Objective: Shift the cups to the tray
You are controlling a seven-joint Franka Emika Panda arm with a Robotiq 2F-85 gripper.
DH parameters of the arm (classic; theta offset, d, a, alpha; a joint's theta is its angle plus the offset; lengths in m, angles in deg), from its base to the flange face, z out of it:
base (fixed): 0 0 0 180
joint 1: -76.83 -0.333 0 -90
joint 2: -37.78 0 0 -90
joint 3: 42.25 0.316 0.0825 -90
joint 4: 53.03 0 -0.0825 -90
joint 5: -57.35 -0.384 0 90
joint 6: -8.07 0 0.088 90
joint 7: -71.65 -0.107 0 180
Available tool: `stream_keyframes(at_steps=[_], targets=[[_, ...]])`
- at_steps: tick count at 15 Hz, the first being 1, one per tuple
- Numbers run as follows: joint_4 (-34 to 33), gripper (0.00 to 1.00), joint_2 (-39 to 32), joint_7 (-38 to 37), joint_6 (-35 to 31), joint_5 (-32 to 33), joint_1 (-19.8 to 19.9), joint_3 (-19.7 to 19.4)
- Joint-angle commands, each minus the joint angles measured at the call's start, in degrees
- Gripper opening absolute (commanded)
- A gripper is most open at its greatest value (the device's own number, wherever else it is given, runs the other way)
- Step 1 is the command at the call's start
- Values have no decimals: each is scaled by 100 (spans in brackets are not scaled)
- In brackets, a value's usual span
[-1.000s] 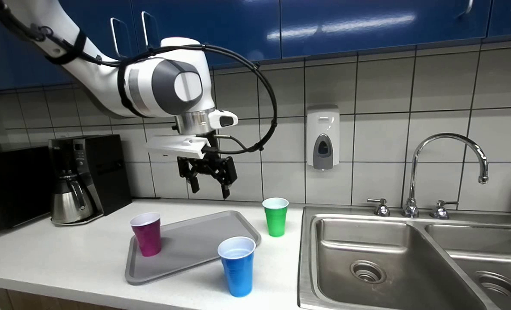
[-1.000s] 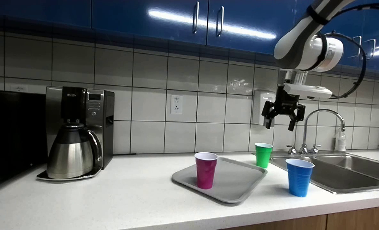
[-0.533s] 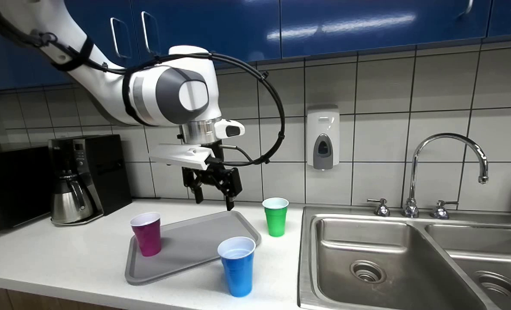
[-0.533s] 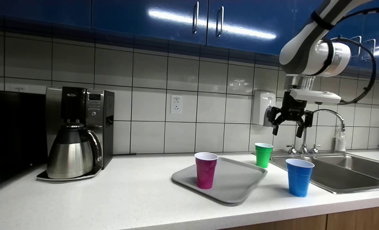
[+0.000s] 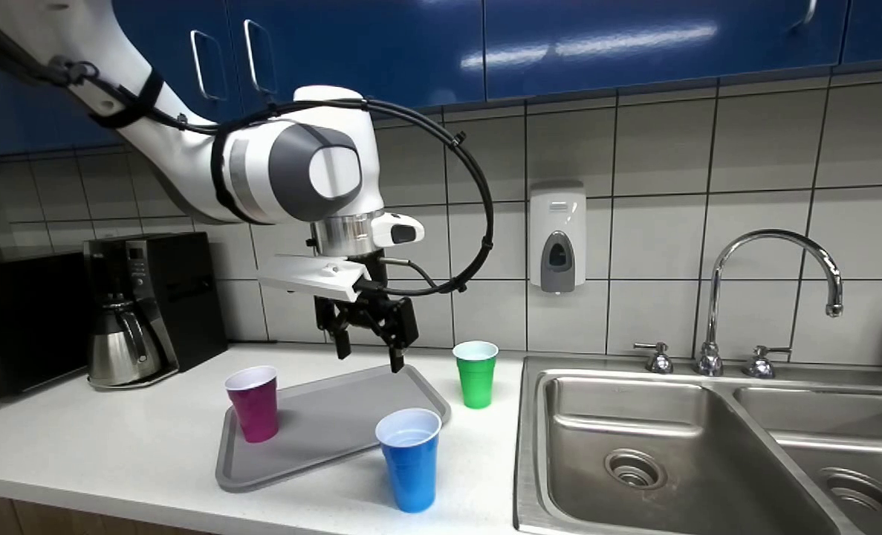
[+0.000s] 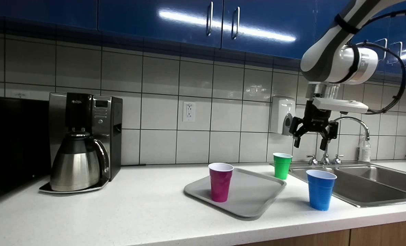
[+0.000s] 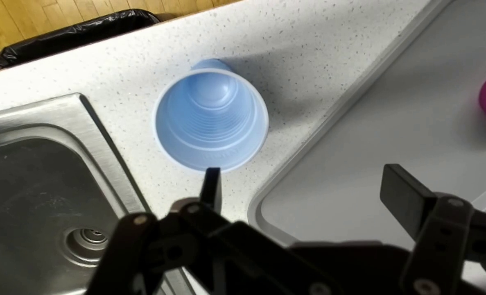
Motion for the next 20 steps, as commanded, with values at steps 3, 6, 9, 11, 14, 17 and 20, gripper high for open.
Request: stream_keyframes(at_steps=[3,6,9,11,14,17,20], targets=[[-7,100,1,12,13,-16,31,31],[-3,100,-105,19,-10,43,37,49],[-36,100,-325,-32,-94,103,64,61],[-82,100,-504,-65,-128,122,72,65],[-162,100,-781,-82,-206,135,68,64],[-240,100,-1086,-168,-357,199,77,79],[-321,100,-1345,-92,-417,152,35,62]])
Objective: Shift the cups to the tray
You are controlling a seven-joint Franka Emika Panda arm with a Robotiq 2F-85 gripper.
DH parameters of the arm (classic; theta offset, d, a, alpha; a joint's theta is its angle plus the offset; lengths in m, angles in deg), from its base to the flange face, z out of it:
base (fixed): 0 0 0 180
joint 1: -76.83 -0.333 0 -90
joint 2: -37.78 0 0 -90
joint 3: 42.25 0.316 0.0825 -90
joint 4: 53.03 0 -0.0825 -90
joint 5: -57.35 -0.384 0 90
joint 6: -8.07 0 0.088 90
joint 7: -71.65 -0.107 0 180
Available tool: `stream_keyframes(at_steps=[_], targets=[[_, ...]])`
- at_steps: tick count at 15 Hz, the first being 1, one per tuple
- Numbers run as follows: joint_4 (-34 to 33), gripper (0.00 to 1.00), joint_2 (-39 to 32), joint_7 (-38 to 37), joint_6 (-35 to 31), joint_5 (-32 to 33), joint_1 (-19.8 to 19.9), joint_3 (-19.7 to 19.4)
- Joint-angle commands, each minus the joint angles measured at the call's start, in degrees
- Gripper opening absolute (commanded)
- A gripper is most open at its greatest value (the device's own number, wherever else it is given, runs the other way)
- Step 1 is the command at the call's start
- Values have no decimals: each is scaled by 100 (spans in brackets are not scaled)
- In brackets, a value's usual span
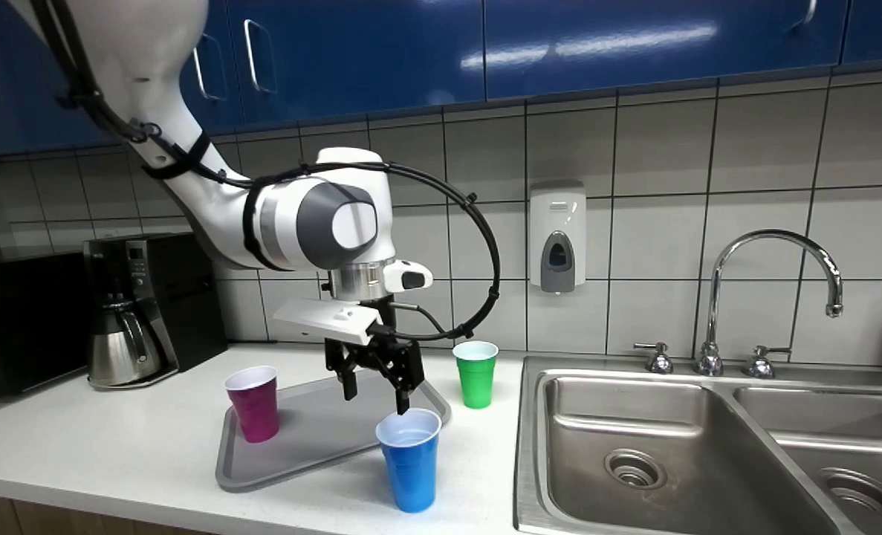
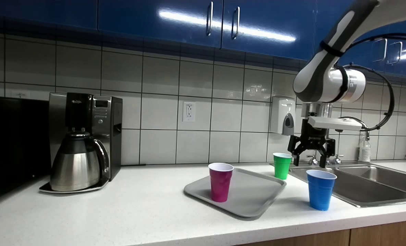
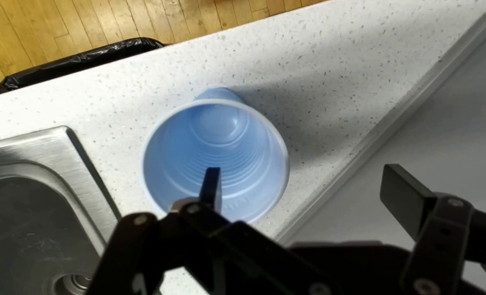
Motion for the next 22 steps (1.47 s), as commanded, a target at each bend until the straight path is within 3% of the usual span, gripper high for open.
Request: stream_keyframes(at_steps=[1,10,12,15,22], targets=[[-227,100,-384,-81,-90,117,31,59],[-496,100,-990,-113,-256,145,8,39],[-537,74,-1061,-89,-286,145,5,32],[-576,49,-1126,-70,-344,148,4,24],[-628,0,-1229,-69,-389,193,9,6]])
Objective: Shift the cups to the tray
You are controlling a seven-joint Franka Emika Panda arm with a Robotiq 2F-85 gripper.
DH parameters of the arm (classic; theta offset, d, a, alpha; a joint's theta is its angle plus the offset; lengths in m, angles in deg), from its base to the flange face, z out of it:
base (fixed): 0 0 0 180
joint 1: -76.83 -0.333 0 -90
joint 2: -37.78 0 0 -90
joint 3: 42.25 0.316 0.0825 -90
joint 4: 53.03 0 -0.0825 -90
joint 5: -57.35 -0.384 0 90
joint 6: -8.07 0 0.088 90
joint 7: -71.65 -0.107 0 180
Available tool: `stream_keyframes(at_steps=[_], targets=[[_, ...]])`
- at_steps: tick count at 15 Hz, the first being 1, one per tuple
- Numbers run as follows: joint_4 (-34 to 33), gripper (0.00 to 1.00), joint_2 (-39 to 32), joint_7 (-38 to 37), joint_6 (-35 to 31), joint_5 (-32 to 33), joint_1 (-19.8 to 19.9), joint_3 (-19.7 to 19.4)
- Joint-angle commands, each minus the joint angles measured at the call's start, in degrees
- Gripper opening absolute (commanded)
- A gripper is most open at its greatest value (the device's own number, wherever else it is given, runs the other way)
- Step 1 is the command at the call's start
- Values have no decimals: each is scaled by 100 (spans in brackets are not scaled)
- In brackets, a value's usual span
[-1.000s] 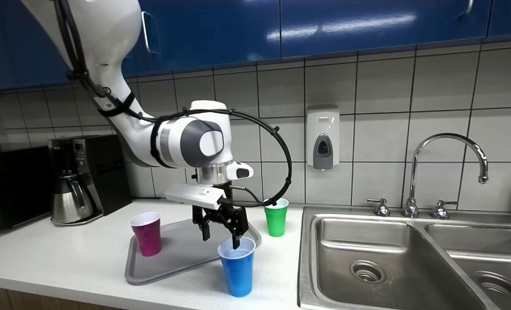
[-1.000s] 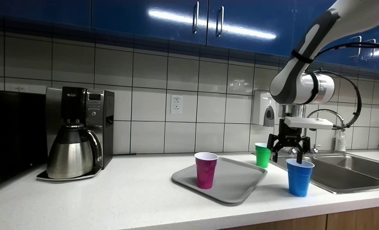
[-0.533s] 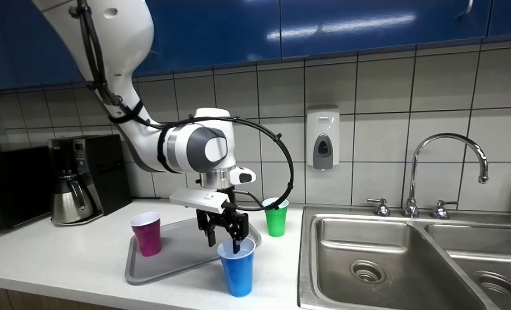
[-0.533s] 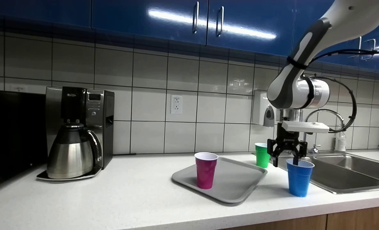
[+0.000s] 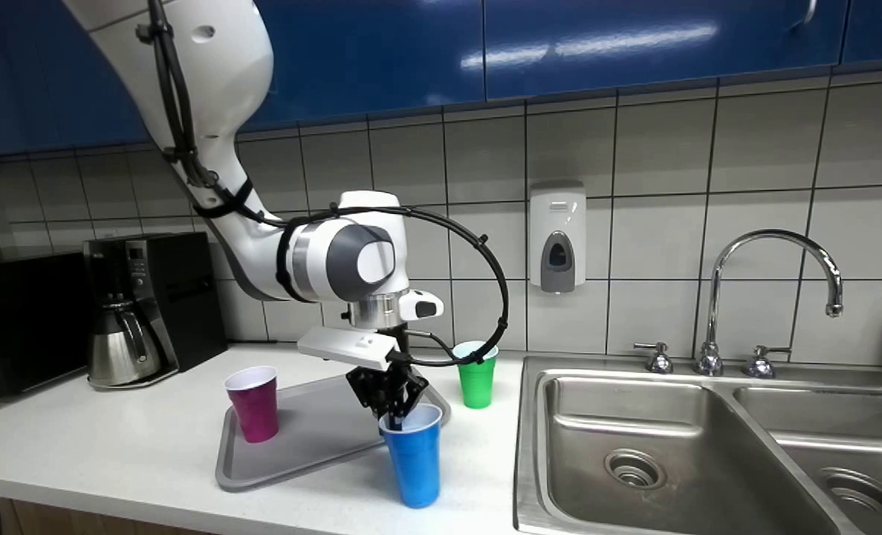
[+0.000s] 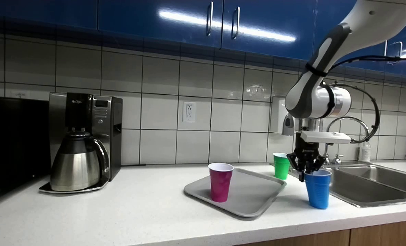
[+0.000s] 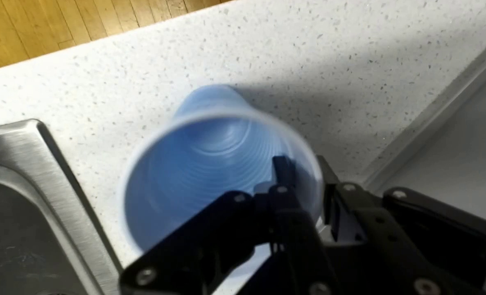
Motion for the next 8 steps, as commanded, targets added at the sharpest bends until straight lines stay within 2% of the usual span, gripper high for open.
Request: stream_keyframes(at_steps=[1,8], targets=[[-115,0,-89,-76,-24,205,19,-7],[-127,1,43,-135,31,415,17,-23]])
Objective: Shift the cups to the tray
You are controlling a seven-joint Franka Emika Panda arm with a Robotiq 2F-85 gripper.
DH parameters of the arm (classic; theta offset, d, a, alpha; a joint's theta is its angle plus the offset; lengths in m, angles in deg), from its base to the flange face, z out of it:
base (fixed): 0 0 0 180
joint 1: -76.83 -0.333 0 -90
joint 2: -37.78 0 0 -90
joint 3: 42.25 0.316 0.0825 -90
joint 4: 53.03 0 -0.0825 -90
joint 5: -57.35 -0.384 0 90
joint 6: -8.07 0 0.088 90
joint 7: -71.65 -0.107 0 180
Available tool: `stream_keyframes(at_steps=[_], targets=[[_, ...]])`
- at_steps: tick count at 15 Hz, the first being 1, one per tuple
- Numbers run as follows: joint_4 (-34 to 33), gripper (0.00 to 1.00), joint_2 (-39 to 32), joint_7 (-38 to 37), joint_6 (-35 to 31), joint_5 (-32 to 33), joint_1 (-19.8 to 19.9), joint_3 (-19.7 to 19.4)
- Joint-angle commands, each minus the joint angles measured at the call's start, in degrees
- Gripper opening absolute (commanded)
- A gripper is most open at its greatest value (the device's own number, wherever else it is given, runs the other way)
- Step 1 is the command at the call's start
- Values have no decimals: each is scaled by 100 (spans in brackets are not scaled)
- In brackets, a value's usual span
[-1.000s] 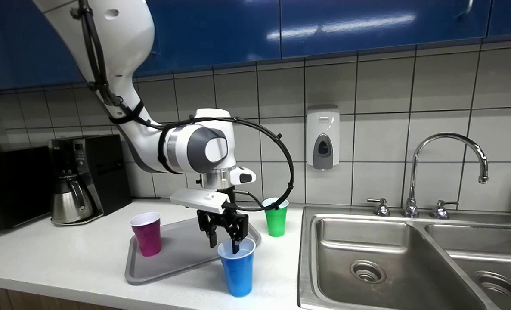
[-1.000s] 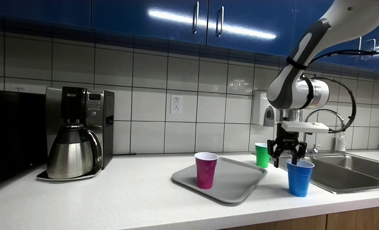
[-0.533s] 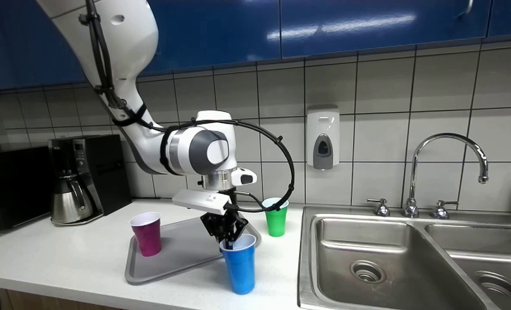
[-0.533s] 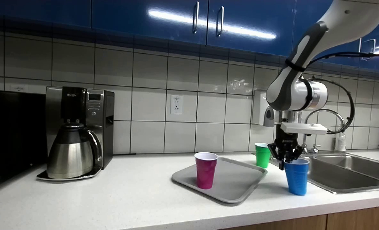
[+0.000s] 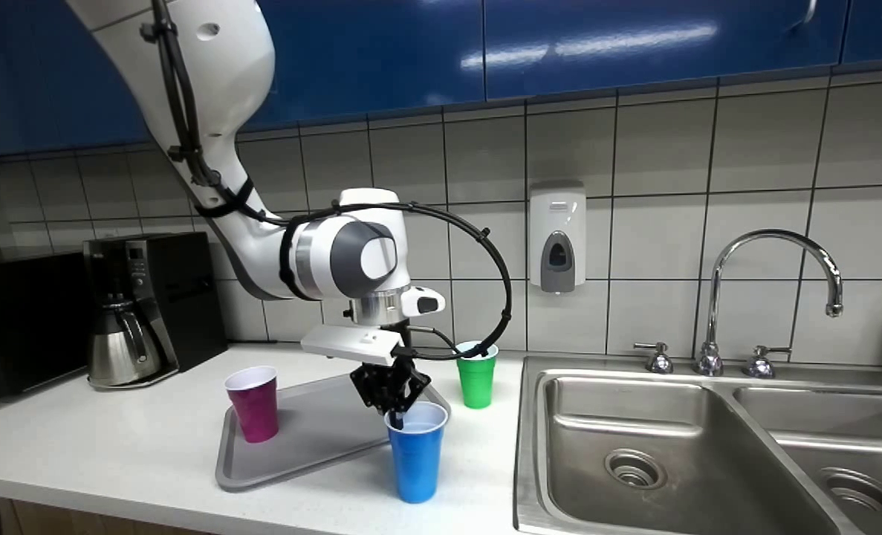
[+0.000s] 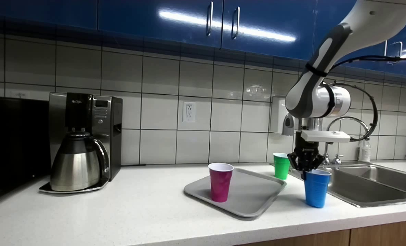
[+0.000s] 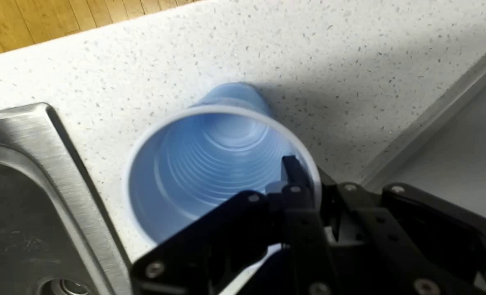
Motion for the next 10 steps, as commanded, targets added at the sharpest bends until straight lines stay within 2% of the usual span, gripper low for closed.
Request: stream_keyframes(at_steps=[1,10], targets=[[-69,1,85,-151,55,275,7,1],[-251,1,153,-189,78,468,-149,136]])
